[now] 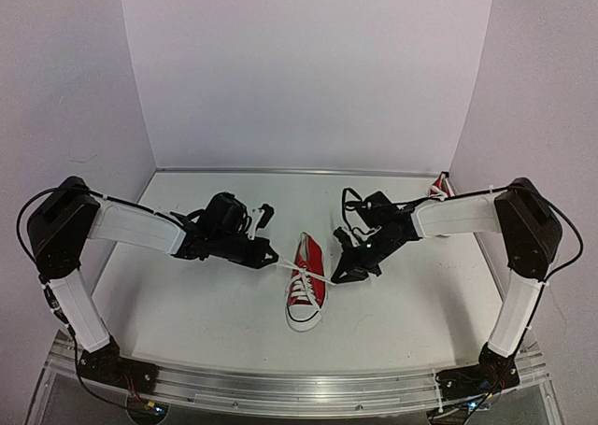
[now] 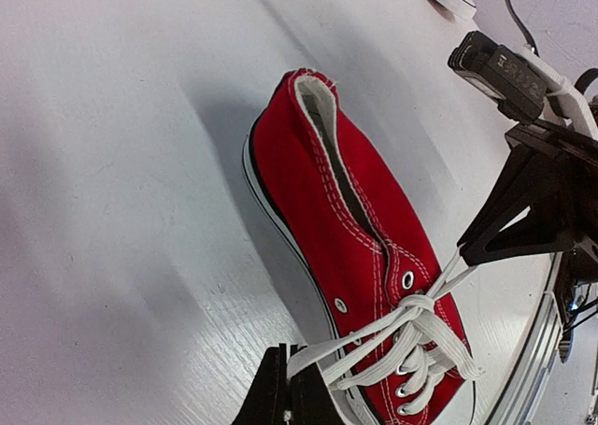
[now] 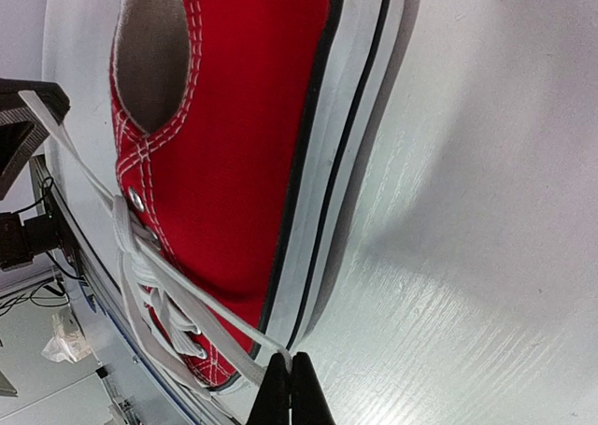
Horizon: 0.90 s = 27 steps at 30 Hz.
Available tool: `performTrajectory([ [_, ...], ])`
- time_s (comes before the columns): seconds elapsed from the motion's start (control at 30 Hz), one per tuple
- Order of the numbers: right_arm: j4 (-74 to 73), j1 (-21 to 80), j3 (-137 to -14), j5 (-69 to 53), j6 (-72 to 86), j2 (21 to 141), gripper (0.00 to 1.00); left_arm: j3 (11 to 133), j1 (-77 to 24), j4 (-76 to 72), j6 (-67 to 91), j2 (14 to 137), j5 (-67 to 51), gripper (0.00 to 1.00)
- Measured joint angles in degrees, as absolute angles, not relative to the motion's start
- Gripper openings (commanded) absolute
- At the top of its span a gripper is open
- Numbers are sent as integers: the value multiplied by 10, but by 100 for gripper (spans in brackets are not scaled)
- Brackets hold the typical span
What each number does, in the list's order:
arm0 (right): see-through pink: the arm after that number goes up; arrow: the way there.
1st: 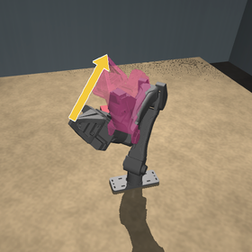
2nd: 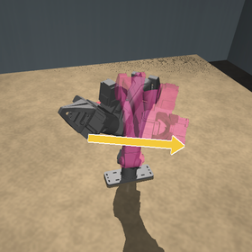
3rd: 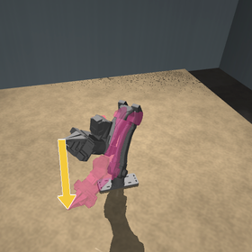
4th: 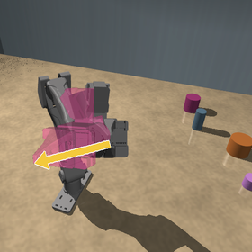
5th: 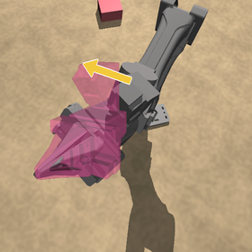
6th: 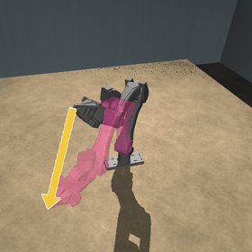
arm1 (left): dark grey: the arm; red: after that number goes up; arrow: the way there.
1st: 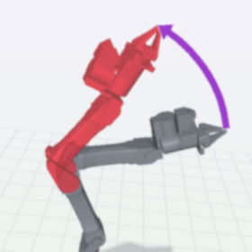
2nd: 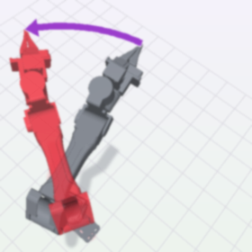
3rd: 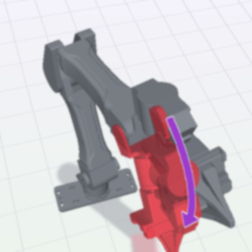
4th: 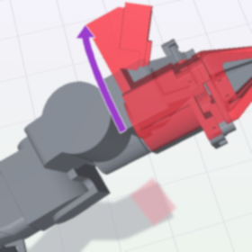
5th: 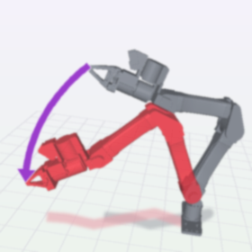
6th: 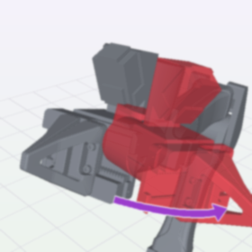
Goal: Tie the shoes
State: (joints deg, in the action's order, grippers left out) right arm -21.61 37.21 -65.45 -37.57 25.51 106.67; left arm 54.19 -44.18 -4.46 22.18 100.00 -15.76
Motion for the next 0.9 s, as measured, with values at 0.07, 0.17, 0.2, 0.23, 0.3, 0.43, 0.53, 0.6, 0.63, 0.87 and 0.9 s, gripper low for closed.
performTrajectory([
  [0.07,-214,370,-655,-374,255,1066,0,542,-442,-42,211,1000,-152,0],
  [0.17,-212,367,-655,-373,253,1066,0,552,-443,-21,173,1000,-146,0],
  [0.2,-212,367,-655,-373,253,1066,0,560,-444,-10,154,1000,-142,0],
  [0.23,-213,366,-655,-373,252,1066,0,569,-446,0,135,1000,-137,0],
  [0.3,-213,366,-655,-371,251,1066,0,586,-450,16,97,1000,-122,0],
  [0.43,-212,364,-655,-371,247,1065,0,596,-455,39,20,1000,-90,0],
  [0.53,-212,362,-655,-371,244,1063,0,596,-459,47,-45,999,-66,0],
  [0.6,-213,362,-655,-371,242,1063,0,600,-466,54,-86,998,-50,0],
  [0.63,-214,361,-655,-371,241,1063,0,603,-469,59,-103,998,-43,0],
  [0.87,-246,357,-671,-402,230,1063,31,639,-482,102,-142,997,-30,45],
  [0.9,-253,355,-676,-406,229,1063,39,641,-480,106,-135,995,-32,49],
])
